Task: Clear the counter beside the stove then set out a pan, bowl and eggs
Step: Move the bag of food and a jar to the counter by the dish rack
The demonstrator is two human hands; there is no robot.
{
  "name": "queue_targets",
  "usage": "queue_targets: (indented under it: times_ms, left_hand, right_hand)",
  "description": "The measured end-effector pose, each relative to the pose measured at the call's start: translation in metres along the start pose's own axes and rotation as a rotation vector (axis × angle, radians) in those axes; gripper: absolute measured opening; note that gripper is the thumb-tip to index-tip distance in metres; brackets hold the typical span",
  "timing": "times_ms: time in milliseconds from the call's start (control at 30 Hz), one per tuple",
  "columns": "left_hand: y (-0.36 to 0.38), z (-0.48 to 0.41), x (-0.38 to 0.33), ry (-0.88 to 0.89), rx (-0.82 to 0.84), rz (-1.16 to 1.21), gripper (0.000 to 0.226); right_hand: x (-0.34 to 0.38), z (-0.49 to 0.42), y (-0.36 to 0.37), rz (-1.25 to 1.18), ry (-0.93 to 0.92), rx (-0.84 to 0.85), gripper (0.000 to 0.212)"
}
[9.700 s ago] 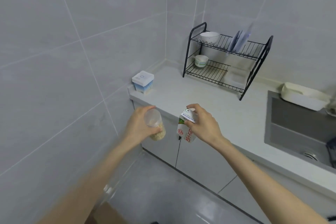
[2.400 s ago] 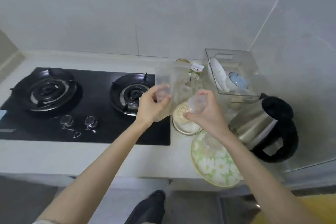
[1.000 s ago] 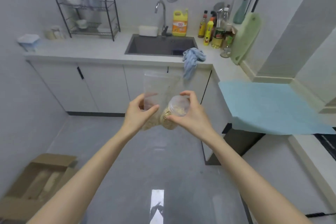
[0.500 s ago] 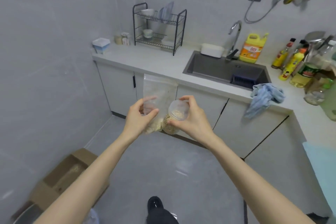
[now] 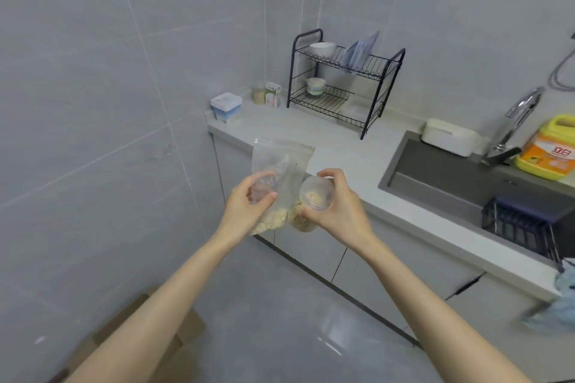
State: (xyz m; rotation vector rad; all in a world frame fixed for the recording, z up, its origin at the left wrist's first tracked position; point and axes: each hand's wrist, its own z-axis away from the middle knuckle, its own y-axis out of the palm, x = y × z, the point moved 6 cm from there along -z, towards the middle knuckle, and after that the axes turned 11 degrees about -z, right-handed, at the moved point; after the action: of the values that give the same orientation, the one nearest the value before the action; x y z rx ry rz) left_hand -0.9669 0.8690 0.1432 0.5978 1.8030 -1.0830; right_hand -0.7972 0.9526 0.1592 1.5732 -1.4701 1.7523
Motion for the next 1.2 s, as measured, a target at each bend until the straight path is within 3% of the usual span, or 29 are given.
queue_targets:
  times_ms: [633,1200]
  left_hand:
    - [-0.035,-0.35,0.135,-0.066,0.016,0.0,0.038]
    - [-0.023,-0.603,0.219,-0.213,0.031,0.082,0.039]
  right_hand:
    - [-0.049,-0.351,0.1,0.06,0.065,0.024,0.071]
    - [-0.121,-0.601,0.154,0.033,0.138,0.037,0.071]
